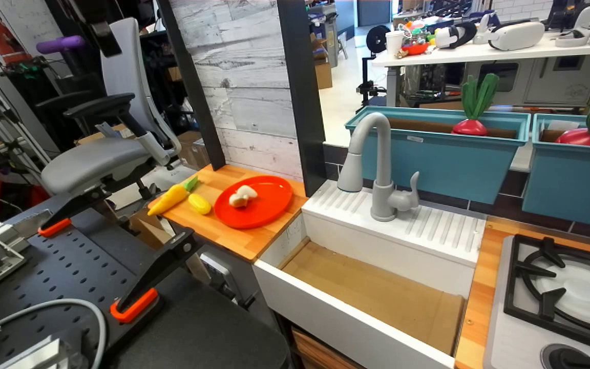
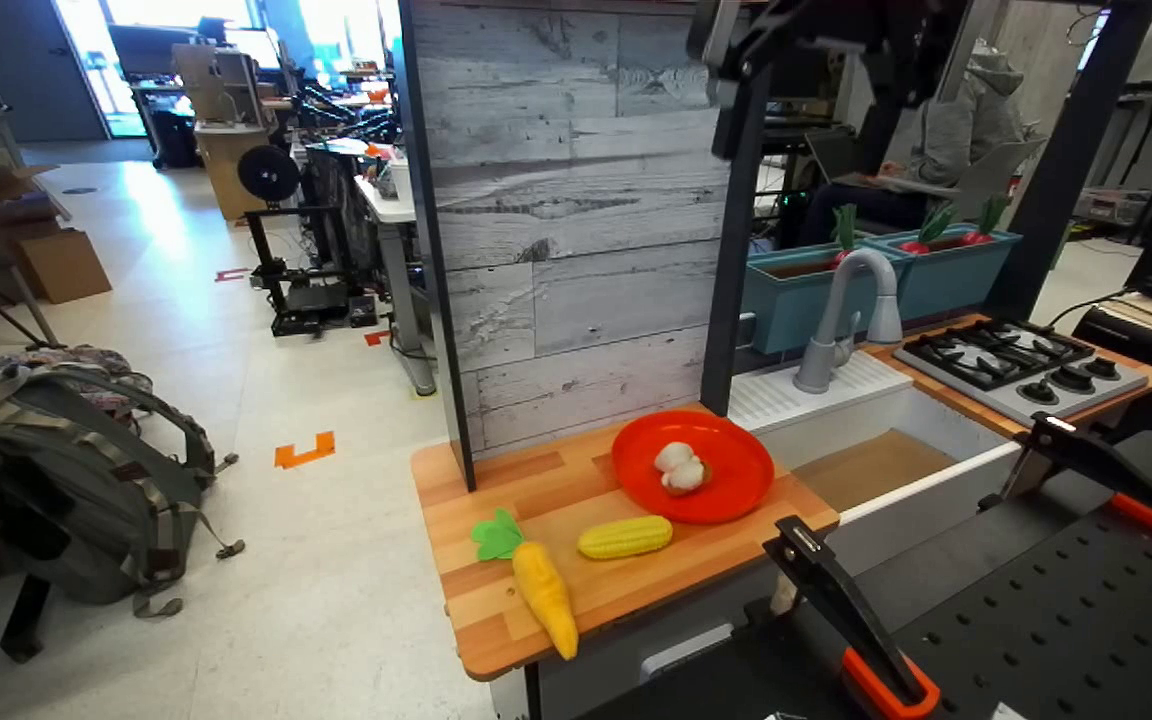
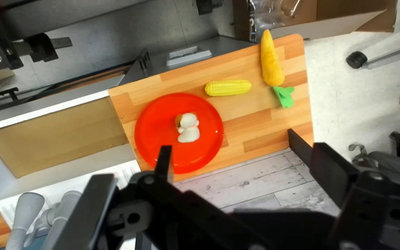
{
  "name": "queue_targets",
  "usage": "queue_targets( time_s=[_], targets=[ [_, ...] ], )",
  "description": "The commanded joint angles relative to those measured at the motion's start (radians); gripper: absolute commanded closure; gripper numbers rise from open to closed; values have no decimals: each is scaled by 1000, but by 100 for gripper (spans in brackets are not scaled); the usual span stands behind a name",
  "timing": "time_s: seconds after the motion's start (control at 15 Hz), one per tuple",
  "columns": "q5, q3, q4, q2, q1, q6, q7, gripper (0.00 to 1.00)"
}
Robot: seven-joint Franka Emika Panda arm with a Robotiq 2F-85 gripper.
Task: Pick up the toy from the plate and put it on the countertop.
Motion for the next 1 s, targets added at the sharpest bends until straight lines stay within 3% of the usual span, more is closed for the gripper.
queue_targets(
  time_s=[0.0, 0.4, 0.93],
  targets=[
    [8, -34, 96, 237, -7, 116, 2, 0],
    [89, -57, 291, 564, -8, 227, -24, 0],
    [86, -84, 553, 891, 15, 202, 18, 0]
  ],
)
